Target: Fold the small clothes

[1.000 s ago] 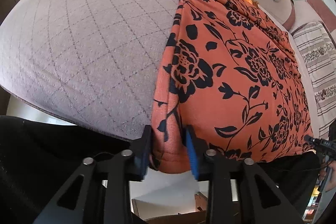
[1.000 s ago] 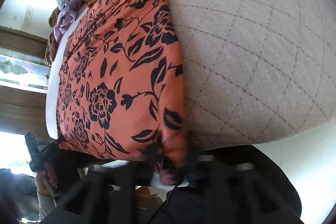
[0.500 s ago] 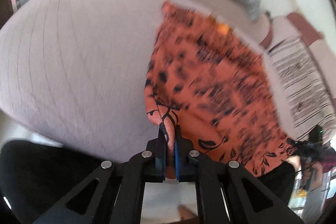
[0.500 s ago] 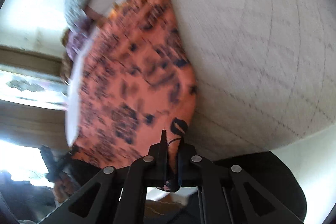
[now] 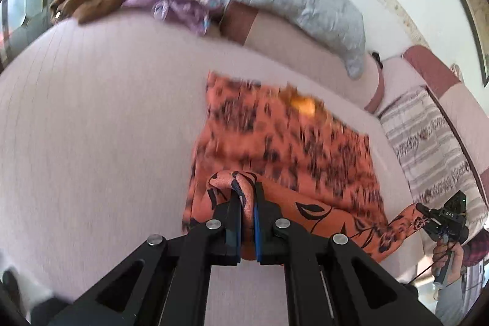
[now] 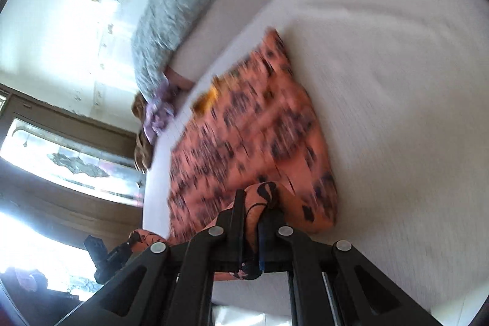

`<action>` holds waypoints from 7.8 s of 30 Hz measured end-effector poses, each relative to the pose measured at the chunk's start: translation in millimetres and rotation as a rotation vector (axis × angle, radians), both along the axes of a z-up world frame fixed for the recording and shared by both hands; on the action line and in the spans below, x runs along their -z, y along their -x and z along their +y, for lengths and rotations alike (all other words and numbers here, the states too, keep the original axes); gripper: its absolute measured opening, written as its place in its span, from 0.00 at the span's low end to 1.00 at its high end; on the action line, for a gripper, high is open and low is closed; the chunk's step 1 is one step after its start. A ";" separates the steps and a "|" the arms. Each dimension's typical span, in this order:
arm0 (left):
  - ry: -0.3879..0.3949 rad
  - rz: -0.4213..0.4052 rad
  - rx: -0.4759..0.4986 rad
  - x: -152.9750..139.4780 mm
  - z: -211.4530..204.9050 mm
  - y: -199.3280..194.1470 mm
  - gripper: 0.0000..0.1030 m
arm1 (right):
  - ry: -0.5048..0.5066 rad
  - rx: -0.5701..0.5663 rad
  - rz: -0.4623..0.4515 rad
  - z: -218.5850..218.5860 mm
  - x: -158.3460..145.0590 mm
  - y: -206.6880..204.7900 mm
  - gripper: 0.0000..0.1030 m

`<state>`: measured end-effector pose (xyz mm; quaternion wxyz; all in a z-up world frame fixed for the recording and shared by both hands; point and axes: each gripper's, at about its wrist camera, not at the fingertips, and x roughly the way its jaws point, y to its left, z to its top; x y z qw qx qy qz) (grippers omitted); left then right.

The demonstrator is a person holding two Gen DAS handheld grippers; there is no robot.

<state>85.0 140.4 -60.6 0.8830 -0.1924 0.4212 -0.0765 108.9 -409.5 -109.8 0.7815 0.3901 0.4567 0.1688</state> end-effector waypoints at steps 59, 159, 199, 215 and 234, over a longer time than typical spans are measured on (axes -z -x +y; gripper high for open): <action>-0.071 0.173 0.146 78.3 -28.3 -5.5 0.27 | 0.309 -0.250 0.139 78.2 13.5 -72.5 0.23; -0.150 0.044 0.089 58.4 -78.6 -8.4 0.64 | 0.198 0.098 -0.080 22.6 -6.8 -8.1 0.66; -0.280 0.119 0.173 87.0 -163.5 -11.3 0.72 | 0.263 0.109 -0.012 5.6 20.5 -35.3 0.76; -0.301 0.115 0.198 86.9 -166.4 -11.6 0.76 | 0.434 -0.020 0.119 34.0 54.2 -96.8 0.31; -0.330 0.111 0.220 88.4 -169.1 -9.4 0.78 | 0.435 0.105 0.150 10.8 47.8 -154.1 0.45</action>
